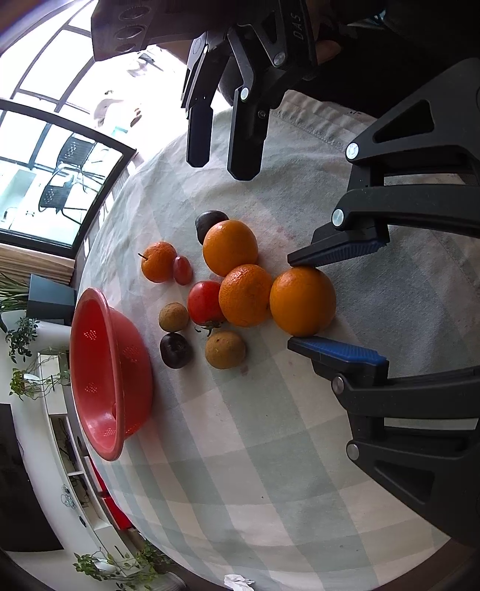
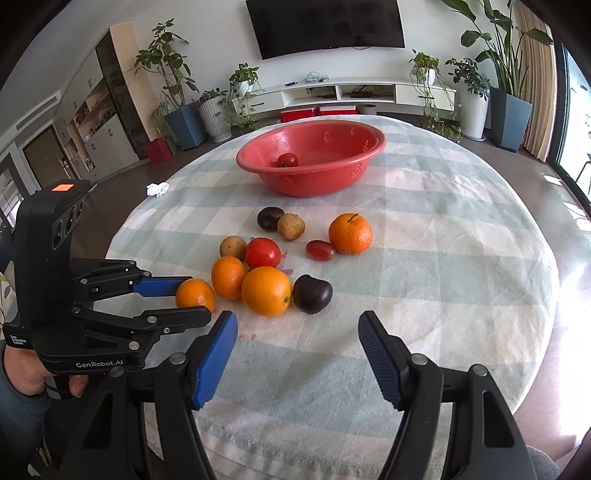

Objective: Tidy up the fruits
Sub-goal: 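Move the left tool to the orange and close on it, then reach the right tool to the dark plum and grasp it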

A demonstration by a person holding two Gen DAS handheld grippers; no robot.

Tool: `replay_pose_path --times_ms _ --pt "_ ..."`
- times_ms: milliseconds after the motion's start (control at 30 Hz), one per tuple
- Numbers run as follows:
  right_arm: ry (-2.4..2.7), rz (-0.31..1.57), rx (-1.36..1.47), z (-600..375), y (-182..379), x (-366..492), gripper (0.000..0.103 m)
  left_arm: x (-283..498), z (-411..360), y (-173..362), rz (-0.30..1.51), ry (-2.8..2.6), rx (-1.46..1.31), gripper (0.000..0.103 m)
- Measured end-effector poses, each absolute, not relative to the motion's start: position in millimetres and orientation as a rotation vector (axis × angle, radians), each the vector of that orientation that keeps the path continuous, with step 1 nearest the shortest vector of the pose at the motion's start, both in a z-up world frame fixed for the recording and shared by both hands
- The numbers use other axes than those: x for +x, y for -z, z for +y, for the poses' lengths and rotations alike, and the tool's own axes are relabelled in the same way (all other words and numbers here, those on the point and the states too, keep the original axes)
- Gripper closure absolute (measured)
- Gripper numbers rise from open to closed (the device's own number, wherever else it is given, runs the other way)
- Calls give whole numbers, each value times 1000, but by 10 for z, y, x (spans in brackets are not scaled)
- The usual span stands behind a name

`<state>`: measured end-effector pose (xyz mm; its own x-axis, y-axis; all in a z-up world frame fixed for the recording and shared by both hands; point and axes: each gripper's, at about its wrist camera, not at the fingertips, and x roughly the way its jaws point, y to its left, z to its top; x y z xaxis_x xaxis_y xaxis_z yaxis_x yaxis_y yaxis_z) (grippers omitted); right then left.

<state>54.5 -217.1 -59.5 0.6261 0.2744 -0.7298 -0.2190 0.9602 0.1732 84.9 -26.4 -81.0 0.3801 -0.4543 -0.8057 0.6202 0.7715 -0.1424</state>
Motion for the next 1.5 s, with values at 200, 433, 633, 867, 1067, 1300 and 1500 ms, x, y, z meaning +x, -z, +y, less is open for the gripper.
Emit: replay_pose_path --times_ms 200,433,633,867,1067,1300,1500 --pt "-279 857 46 -2165 609 597 33 784 -187 788 951 689 175 67" --pt "-287 905 -101 -2190 573 774 37 688 -90 775 944 683 139 67" --pt "-429 990 -253 -2147 625 979 39 645 -51 798 945 681 121 67" --pt "-537 1007 -466 -2018 714 1065 49 633 -39 796 942 678 115 67" --pt "-630 988 -511 -1985 747 1103 52 603 -1 781 940 678 106 67" --pt "-670 988 -576 -1896 838 1160 59 577 35 789 942 672 95 67" --pt "-705 988 -579 -1903 855 1176 65 570 51 781 941 678 83 67"
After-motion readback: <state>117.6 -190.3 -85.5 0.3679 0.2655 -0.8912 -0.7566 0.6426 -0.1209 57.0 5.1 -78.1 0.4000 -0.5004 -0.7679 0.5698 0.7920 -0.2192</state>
